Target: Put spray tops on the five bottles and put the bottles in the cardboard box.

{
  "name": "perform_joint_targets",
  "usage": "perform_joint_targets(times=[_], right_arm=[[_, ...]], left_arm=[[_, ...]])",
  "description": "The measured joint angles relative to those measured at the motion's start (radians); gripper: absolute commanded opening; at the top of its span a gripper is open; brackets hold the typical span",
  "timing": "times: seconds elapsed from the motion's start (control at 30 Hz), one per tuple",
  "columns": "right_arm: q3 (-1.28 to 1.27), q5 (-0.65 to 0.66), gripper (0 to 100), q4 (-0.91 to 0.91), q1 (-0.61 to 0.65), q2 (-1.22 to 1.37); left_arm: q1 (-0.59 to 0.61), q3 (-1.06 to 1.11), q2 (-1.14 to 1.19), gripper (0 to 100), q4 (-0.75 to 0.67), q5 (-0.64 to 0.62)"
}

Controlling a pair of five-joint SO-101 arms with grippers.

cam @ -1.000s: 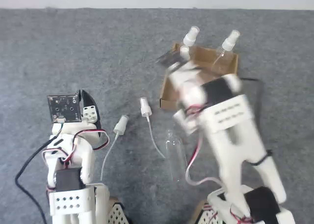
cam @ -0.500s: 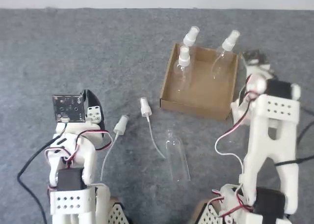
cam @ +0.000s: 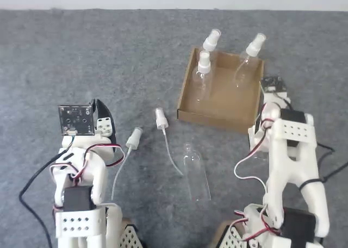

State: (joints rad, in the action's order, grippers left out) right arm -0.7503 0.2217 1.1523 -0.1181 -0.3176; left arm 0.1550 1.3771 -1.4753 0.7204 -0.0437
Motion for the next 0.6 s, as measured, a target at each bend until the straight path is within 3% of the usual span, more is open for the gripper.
perform_joint_targets(times=[0.17,0.33,0.6], right_arm=[[-0.083,0.012,9.6,-0.077,-0.026,0.000],[-0.083,0.110,9.1,-0.081,-0.126,0.000],[-0.089,0.382,9.1,-0.081,-0.402,0.000]], left_arm=[[0.000,0.000,0.000,1,0.000,0.000],[-0.003,0.000,0.000,1,0.000,0.000],[-0.005,-0.009,0.002,1,0.011,0.002]])
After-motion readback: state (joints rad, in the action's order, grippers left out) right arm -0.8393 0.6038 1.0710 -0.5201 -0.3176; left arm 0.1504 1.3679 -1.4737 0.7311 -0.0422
